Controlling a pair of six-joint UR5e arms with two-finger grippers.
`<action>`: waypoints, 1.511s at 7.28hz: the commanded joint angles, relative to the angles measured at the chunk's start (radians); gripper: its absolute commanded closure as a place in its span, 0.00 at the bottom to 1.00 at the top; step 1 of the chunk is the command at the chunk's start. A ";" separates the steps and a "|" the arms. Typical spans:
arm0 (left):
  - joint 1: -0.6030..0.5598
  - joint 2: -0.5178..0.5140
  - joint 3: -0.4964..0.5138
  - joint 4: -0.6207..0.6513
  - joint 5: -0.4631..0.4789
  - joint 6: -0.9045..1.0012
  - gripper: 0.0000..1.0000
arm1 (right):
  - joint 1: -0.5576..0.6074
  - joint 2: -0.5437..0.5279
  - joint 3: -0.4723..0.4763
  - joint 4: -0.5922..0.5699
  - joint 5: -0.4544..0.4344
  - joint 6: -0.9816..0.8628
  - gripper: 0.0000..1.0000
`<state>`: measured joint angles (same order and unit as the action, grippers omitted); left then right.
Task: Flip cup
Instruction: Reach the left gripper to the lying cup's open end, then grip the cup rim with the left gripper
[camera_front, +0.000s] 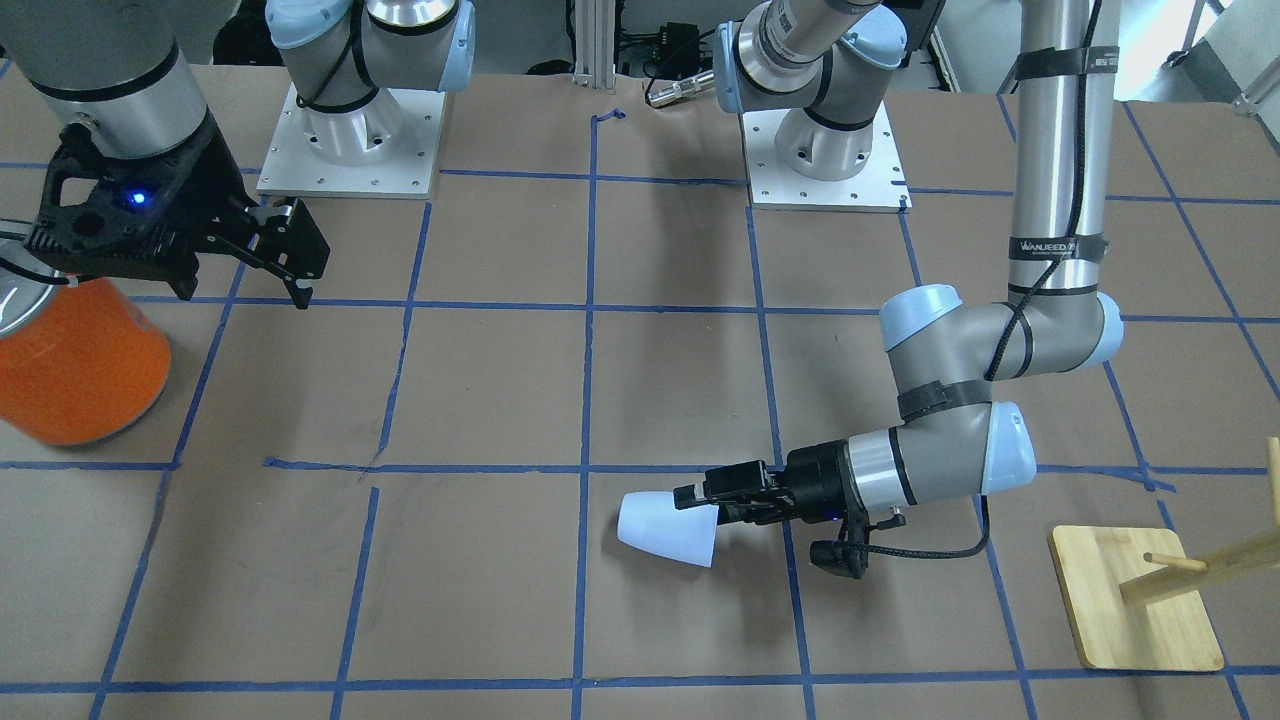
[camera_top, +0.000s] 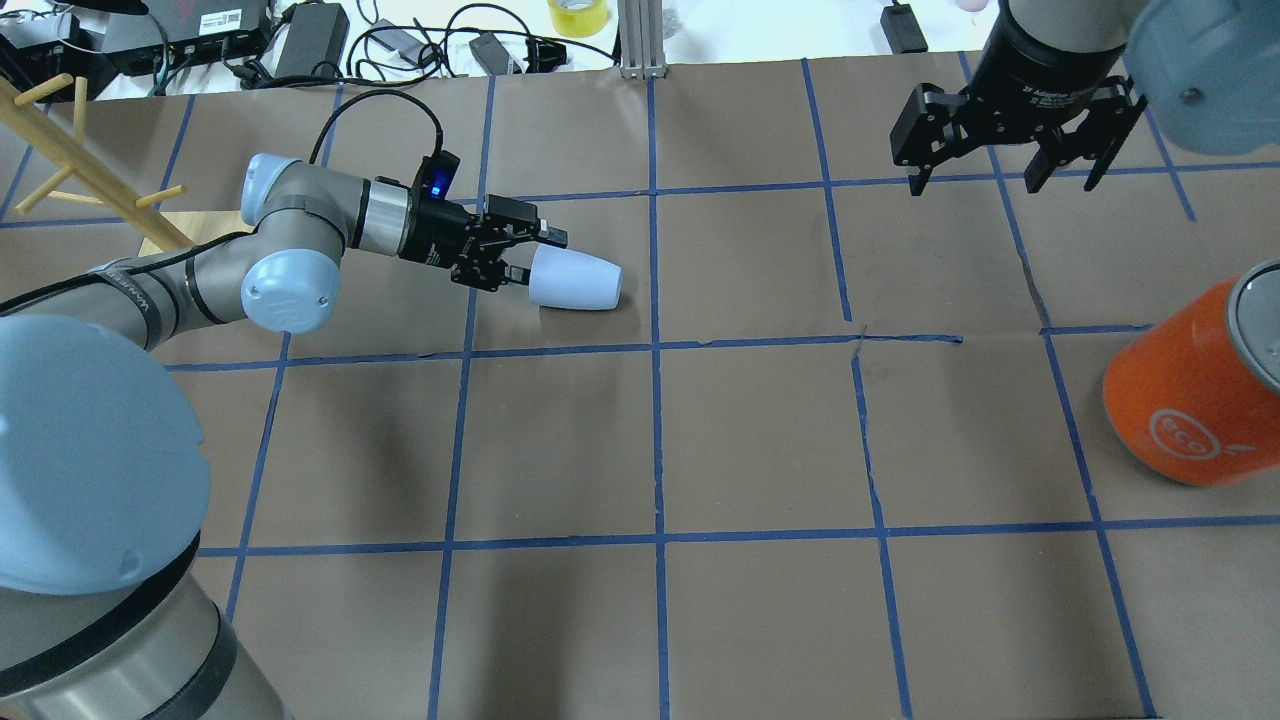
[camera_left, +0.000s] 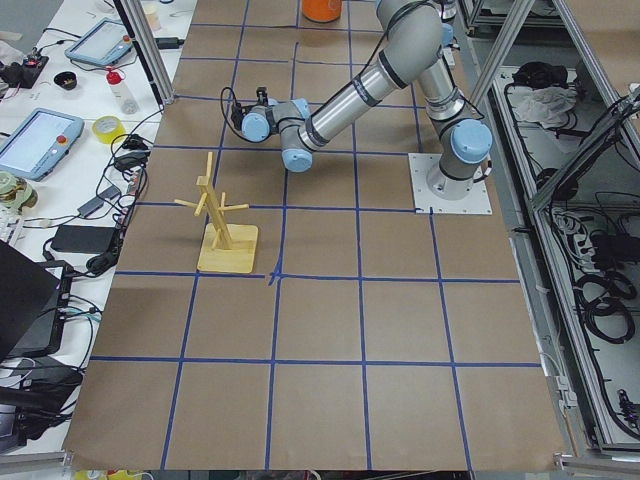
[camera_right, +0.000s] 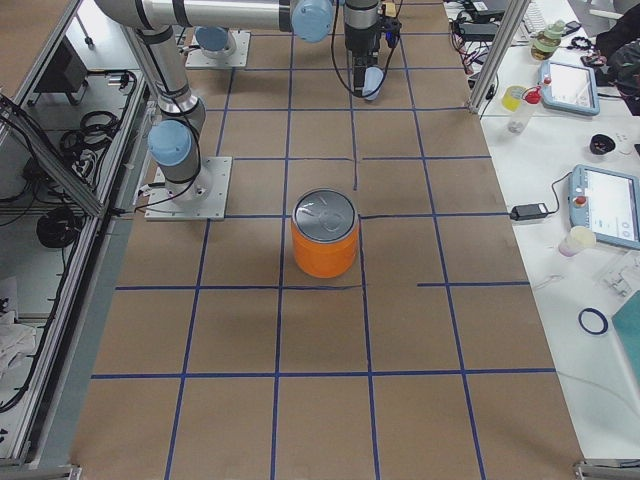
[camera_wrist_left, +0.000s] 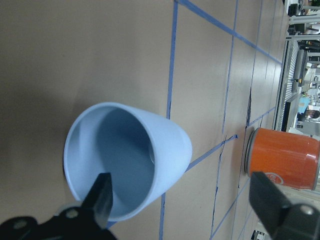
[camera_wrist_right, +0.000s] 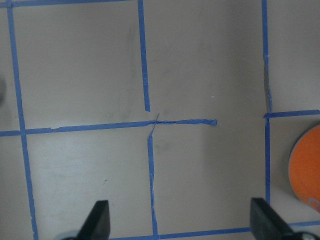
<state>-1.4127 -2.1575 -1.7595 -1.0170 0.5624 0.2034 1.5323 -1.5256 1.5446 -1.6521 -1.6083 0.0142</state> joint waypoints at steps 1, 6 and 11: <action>-0.014 -0.016 0.009 0.008 -0.010 -0.012 0.06 | 0.000 0.001 0.002 -0.005 -0.004 0.006 0.00; -0.015 -0.028 0.012 0.064 0.005 -0.082 0.90 | -0.003 0.001 0.002 -0.005 -0.005 0.003 0.00; -0.018 0.025 0.044 0.087 0.022 -0.503 1.00 | -0.003 0.001 0.003 -0.005 -0.005 0.000 0.00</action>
<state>-1.4300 -2.1559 -1.7386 -0.9341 0.5803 -0.1624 1.5297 -1.5248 1.5468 -1.6561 -1.6139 0.0144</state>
